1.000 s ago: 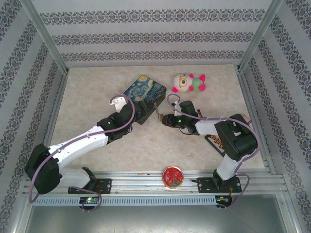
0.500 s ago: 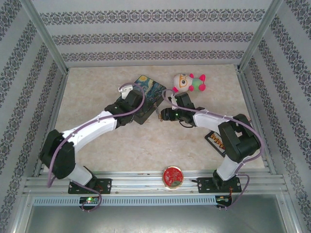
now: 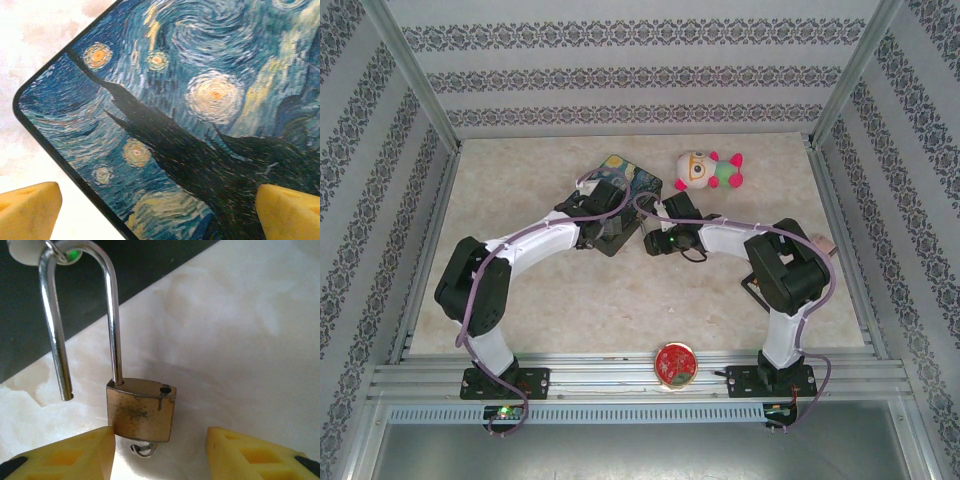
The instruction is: Unlock the padlock with the key
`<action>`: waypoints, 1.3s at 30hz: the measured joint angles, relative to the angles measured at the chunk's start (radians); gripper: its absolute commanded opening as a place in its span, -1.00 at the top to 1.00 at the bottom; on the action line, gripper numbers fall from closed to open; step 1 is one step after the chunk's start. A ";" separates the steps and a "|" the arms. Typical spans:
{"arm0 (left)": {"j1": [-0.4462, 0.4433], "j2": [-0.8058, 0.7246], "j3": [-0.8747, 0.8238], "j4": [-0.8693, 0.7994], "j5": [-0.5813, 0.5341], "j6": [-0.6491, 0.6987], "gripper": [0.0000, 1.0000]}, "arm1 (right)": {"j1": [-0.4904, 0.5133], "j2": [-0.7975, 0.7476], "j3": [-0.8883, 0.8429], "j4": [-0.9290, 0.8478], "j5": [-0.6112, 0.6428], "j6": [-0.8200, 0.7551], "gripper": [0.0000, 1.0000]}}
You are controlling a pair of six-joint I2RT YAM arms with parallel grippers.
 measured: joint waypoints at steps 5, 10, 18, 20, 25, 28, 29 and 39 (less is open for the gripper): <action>0.013 0.005 0.000 -0.004 0.011 0.000 -0.99 | 0.002 0.019 0.028 -0.004 0.000 -0.004 -0.02; 0.020 0.004 -0.002 -0.003 0.026 0.000 -0.98 | 0.001 0.043 0.056 -0.014 0.000 -0.004 0.07; 0.027 0.000 -0.011 0.006 0.040 -0.001 -0.99 | 0.002 0.057 0.072 -0.026 0.013 -0.007 0.28; 0.027 0.000 -0.011 0.007 0.040 -0.001 -0.99 | 0.002 0.057 0.072 -0.024 0.015 -0.003 0.36; 0.027 -0.004 -0.016 0.010 0.042 -0.001 -0.99 | 0.002 0.058 0.059 0.008 -0.003 0.045 0.60; 0.027 -0.013 -0.032 0.022 0.043 -0.005 -0.99 | 0.002 0.056 0.044 0.036 -0.040 0.075 0.77; 0.027 -0.016 -0.036 0.024 0.043 -0.005 -0.99 | 0.002 0.056 0.039 0.047 -0.052 0.085 0.84; 0.034 -0.060 -0.085 0.029 0.042 -0.013 -0.99 | 0.003 0.054 0.028 0.066 -0.141 0.202 1.00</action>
